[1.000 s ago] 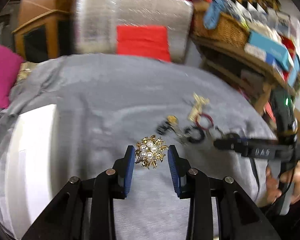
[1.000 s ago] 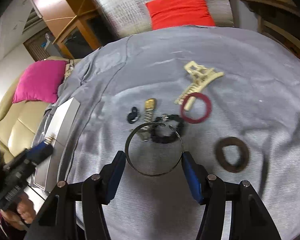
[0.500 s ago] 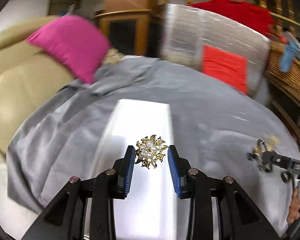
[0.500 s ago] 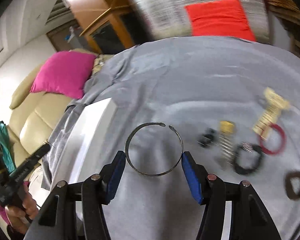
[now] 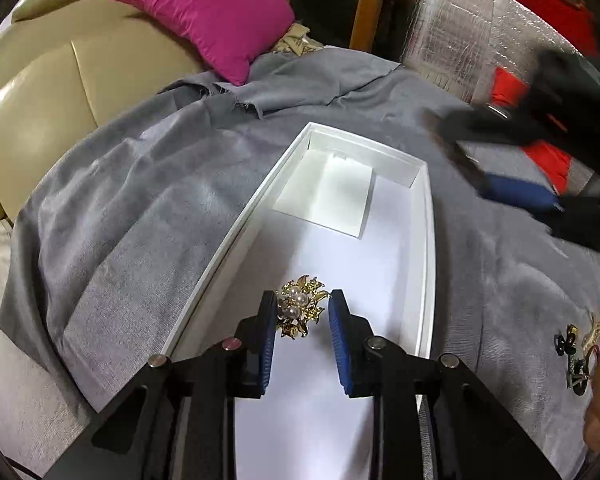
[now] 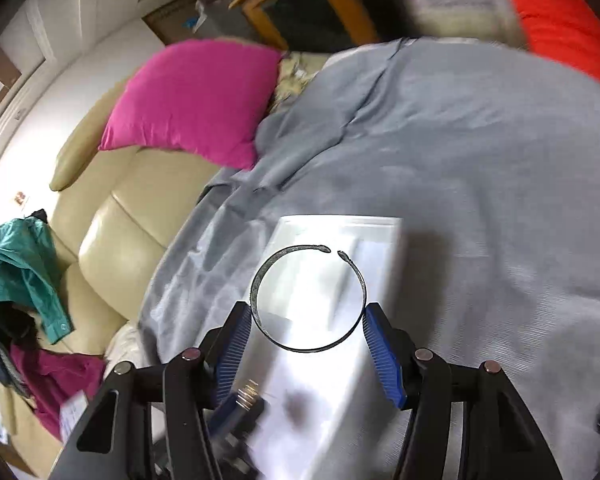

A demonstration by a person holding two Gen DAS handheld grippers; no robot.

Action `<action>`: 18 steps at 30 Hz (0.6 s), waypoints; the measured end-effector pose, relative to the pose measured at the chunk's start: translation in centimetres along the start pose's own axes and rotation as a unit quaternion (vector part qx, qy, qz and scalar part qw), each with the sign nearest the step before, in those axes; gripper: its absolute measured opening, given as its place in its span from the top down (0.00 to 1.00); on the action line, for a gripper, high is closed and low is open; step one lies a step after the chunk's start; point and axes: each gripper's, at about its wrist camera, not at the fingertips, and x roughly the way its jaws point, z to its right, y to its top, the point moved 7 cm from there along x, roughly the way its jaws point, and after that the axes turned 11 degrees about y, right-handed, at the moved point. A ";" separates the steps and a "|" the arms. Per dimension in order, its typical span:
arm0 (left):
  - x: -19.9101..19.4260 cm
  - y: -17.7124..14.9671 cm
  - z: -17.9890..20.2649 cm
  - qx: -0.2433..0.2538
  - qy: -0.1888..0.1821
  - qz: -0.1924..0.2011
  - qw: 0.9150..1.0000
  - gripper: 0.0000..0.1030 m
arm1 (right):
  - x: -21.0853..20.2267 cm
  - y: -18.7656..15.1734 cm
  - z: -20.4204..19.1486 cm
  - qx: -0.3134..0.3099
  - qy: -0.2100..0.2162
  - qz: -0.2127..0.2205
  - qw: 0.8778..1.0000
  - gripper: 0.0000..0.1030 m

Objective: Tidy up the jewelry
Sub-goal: 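Carry both to the white tray while the right gripper releases the bangle inside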

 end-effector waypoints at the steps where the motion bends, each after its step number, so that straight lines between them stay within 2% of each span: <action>1: 0.0 0.0 -0.1 0.001 0.002 0.000 1.000 0.73 | 1.1 0.3 -0.1 0.004 0.005 -0.008 1.000 0.41; 9: 1.1 -0.1 -0.5 -0.001 0.009 -0.017 1.000 0.73 | 8.3 1.4 1.2 0.028 -0.002 -0.058 0.998 0.41; 16: 2.2 -0.6 -0.7 0.000 0.017 -0.043 0.999 0.73 | 10.3 0.7 2.9 0.056 -0.013 -0.079 0.995 0.39; 18: 2.3 -0.7 -1.0 -0.003 0.019 -0.049 0.999 0.73 | 10.3 0.7 2.8 0.059 -0.007 -0.081 0.995 0.32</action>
